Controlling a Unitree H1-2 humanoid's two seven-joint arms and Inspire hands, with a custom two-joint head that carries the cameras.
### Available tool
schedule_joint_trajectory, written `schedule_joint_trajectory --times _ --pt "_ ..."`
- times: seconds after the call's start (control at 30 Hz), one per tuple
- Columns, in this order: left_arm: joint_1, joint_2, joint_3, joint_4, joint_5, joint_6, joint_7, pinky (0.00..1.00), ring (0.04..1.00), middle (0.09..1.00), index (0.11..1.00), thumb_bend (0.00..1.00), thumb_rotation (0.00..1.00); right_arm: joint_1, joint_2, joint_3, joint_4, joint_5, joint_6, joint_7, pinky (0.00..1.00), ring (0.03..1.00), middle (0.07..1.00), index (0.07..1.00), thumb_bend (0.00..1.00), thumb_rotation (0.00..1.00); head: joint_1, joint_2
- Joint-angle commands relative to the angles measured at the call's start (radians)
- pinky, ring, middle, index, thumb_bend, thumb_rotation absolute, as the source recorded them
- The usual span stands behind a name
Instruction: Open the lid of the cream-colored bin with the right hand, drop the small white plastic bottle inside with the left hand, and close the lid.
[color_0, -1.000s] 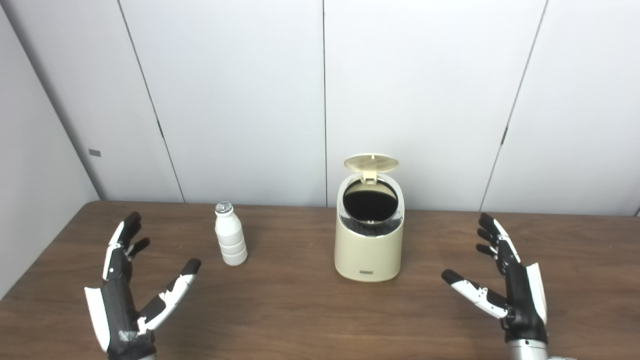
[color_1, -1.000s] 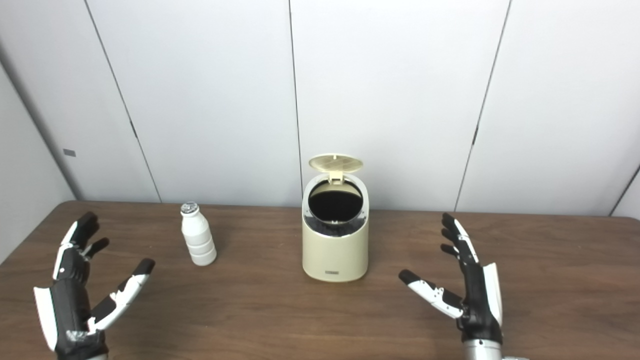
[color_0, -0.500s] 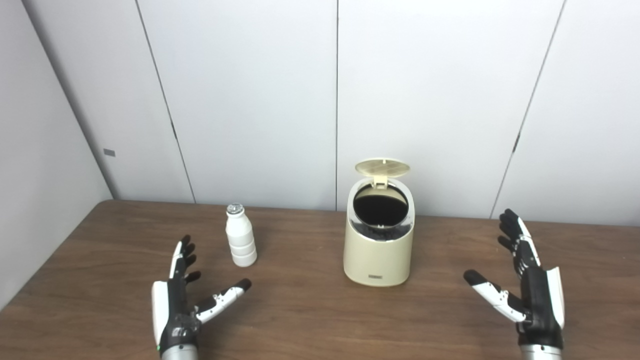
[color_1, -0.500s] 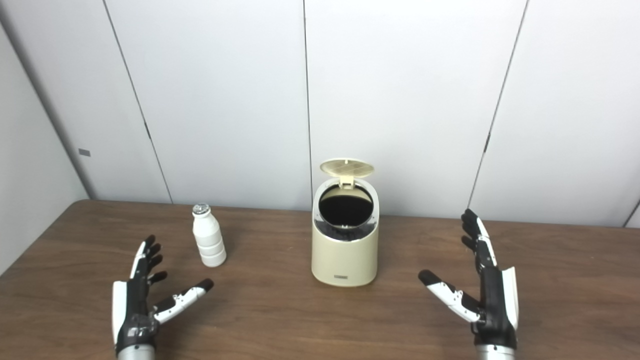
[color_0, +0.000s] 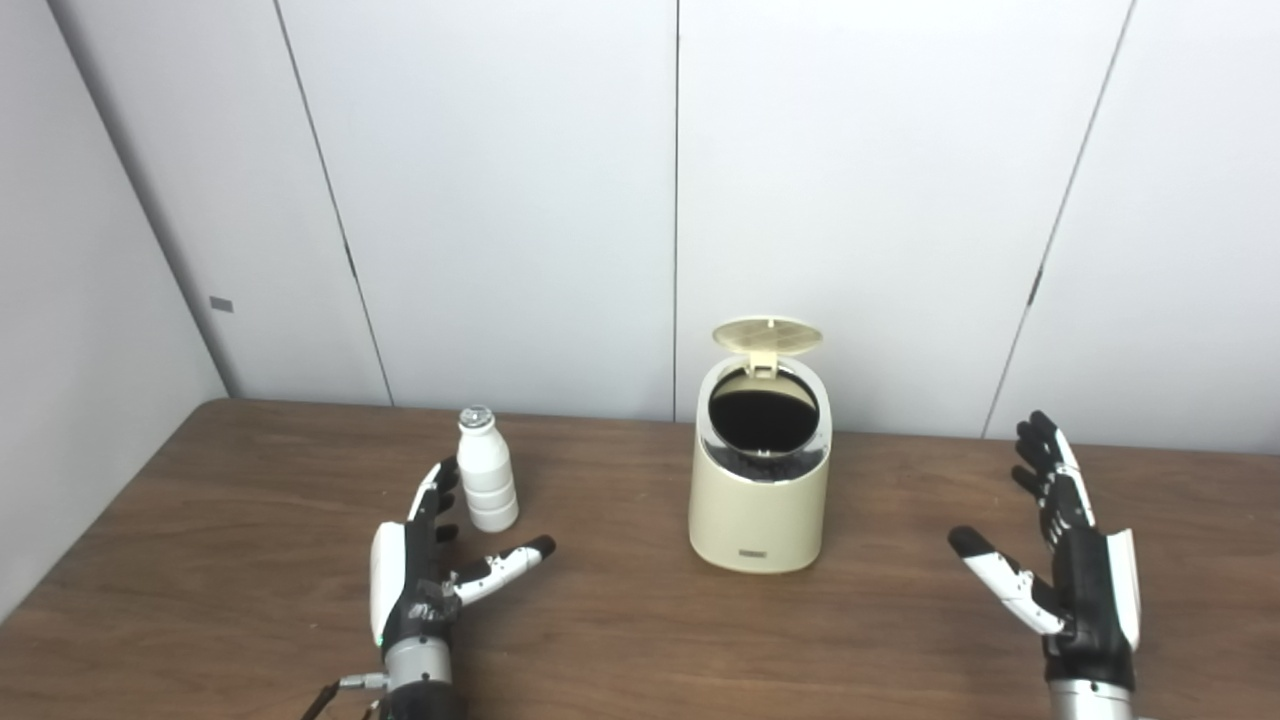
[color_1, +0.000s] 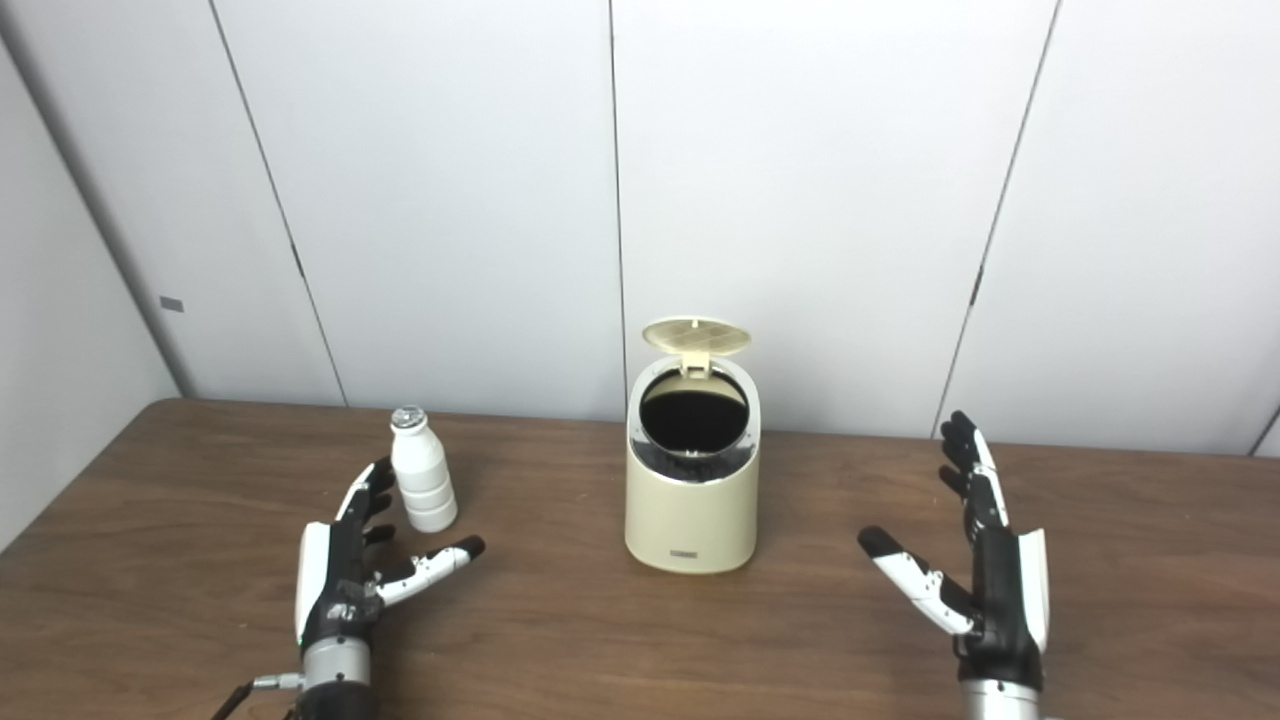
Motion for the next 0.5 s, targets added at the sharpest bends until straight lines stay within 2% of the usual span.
schedule_joint_trajectory --times 0.0,0.27,0.37,0.47 --pt "-0.061 -0.001 -0.005 0.006 0.013 -0.048 0.041 0.72 0.842 0.867 0.891 0.95 0.12 0.004 -0.034 -0.019 0.052 -0.017 -0.035 0.002 0.86 0.913 0.918 0.943 0.75 0.64 -0.001 -0.001" --pt "-0.120 -0.018 0.026 0.063 -0.014 -0.078 0.125 0.74 0.859 0.884 0.911 0.93 0.09 0.010 -0.033 -0.020 0.050 -0.019 -0.037 0.008 0.87 0.917 0.915 0.941 0.76 0.63 -0.005 -0.005" --pt "-0.130 -0.015 0.033 0.080 -0.025 -0.093 0.136 0.73 0.851 0.880 0.915 0.91 0.09 0.013 -0.034 -0.021 0.048 -0.009 -0.039 0.016 0.89 0.931 0.922 0.944 0.77 0.62 -0.005 -0.005" --pt "-0.143 -0.013 0.037 0.100 -0.028 -0.098 0.148 0.68 0.813 0.851 0.901 0.90 0.07 0.017 -0.038 -0.021 0.046 -0.035 -0.039 0.004 0.86 0.919 0.915 0.936 0.77 0.64 -0.005 -0.008"
